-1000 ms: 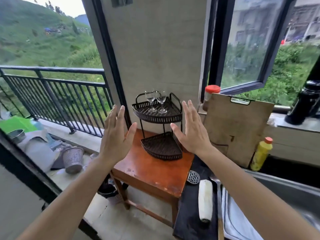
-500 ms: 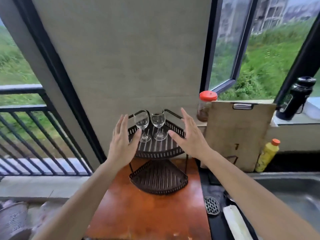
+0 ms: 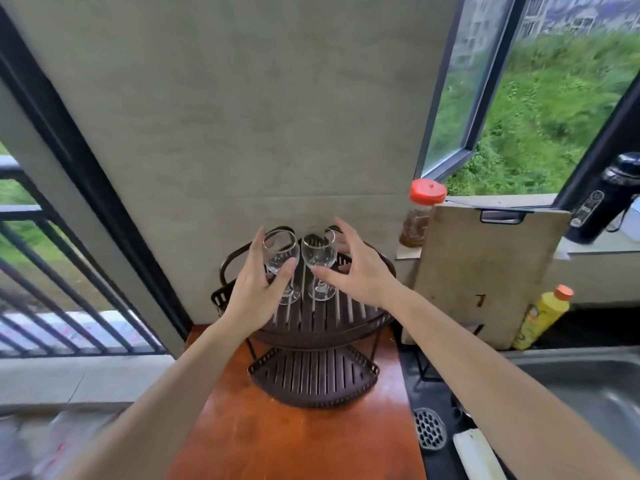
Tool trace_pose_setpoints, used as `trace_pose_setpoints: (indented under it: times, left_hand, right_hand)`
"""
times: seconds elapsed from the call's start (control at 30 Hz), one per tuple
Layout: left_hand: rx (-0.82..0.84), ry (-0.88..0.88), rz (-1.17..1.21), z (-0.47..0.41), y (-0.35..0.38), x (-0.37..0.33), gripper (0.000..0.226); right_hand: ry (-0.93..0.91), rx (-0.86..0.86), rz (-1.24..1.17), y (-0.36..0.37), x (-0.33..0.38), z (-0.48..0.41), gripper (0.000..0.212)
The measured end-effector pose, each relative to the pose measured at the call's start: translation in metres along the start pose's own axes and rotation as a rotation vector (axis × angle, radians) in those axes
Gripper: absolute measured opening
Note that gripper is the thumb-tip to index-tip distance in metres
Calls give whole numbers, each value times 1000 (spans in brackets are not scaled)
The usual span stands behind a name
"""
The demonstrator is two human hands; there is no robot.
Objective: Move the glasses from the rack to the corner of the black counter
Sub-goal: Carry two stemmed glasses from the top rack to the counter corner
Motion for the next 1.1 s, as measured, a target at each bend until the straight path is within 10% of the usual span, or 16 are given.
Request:
trace_pose_setpoints:
  times: [0.27, 0.63, 1.1]
  left_hand:
    - [-82, -42, 145, 0, 4, 2, 76]
    - [-299, 161, 348, 24, -48, -86, 57]
    - [330, 409, 681, 86, 121, -209, 62]
  right_hand:
    - [-86, 34, -15, 0, -13, -13, 87]
    - [-225, -335, -237, -77, 54, 32, 58]
    - [242, -928, -7, -194, 48, 319, 56]
Point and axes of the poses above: each hand's wrist, its own z-axis away from the middle knuckle, its own y-axis out of the palm, x = y × z, the point moved 3 cm from there along -z, towards the middle knuckle, and after that the axes turned 4 degrees about -y, right-handed, at the moved point
